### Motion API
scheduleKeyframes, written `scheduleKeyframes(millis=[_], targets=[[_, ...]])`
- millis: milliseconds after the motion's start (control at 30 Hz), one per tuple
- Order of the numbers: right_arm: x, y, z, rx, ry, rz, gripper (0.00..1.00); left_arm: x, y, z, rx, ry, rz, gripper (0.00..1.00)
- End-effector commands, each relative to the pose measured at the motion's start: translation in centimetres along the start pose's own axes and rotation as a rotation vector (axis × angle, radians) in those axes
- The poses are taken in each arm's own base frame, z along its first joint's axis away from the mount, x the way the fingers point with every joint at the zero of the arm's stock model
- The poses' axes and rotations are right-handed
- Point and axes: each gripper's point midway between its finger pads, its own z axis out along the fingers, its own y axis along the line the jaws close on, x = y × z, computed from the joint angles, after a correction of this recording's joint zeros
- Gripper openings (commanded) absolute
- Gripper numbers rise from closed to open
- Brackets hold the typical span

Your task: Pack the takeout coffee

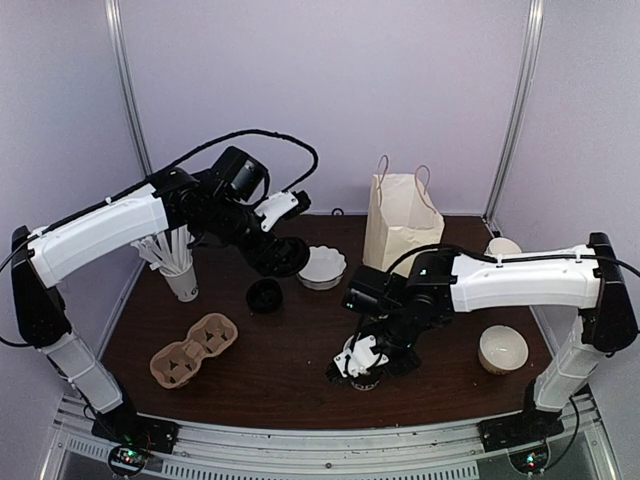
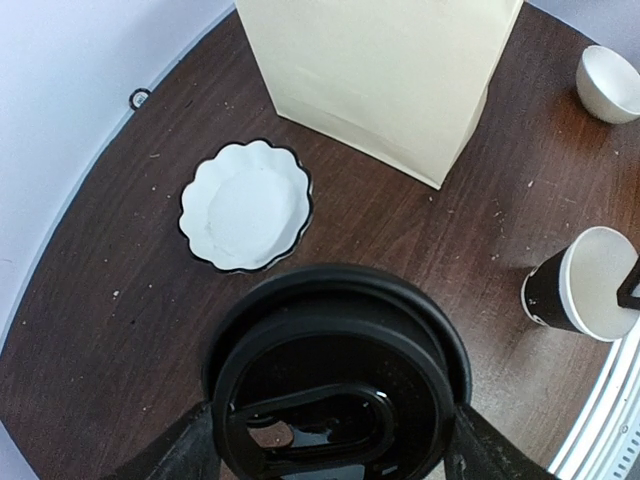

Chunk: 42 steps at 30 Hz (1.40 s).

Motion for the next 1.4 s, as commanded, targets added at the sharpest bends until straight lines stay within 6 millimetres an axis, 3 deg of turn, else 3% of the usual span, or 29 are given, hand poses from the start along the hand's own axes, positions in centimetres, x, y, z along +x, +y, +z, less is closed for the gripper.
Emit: scheduleKeyframes(millis=[0,200,400,600,733,900,1100,1367], targets=[[-1.5,-0.5,0.4,0.028,0.013,-0.045,0.00,-0.6,0.6,-1.9,-0.013,-0.048,0.013,0.77],[-3.5,-1.2,0.5,0.037,0.019,-0.074,0.00,-0.7,0.6,-2.7,-0.011,-0.066,0.016,0.77],[-4.1,-2.5,0.6,0.069,0.043,-0.066,0.00,-0.8,0.4,-3.5,-0.002,-0.083,0.020,0.77],[-4.6,-1.9,-1.5,0.059,-0.003,-0.061,0.46,-1.0,0.1,-4.1,0.015,-0.090,0.029,0.77],[-4.3,0.0,-4.9,0.000,-0.043,-0.071,0.56,-1.6,-1.6,-4.6,0.105,-0.111,0.054,0.77],[-2.0,0.3,-10.2,-0.019,-0.157,0.033,0.57,-2.4,-4.8,-4.7,0.208,-0.113,0.128,0.77],[4.4,-2.9,-15.9,0.089,-0.332,0.336,0.56,-2.0,-9.2,-2.7,0.298,-0.042,0.219,0.76],[10.2,-5.3,-15.8,0.204,-0.567,0.675,0.57,-0.9,-13.7,0.1,0.370,0.062,0.318,0.76]])
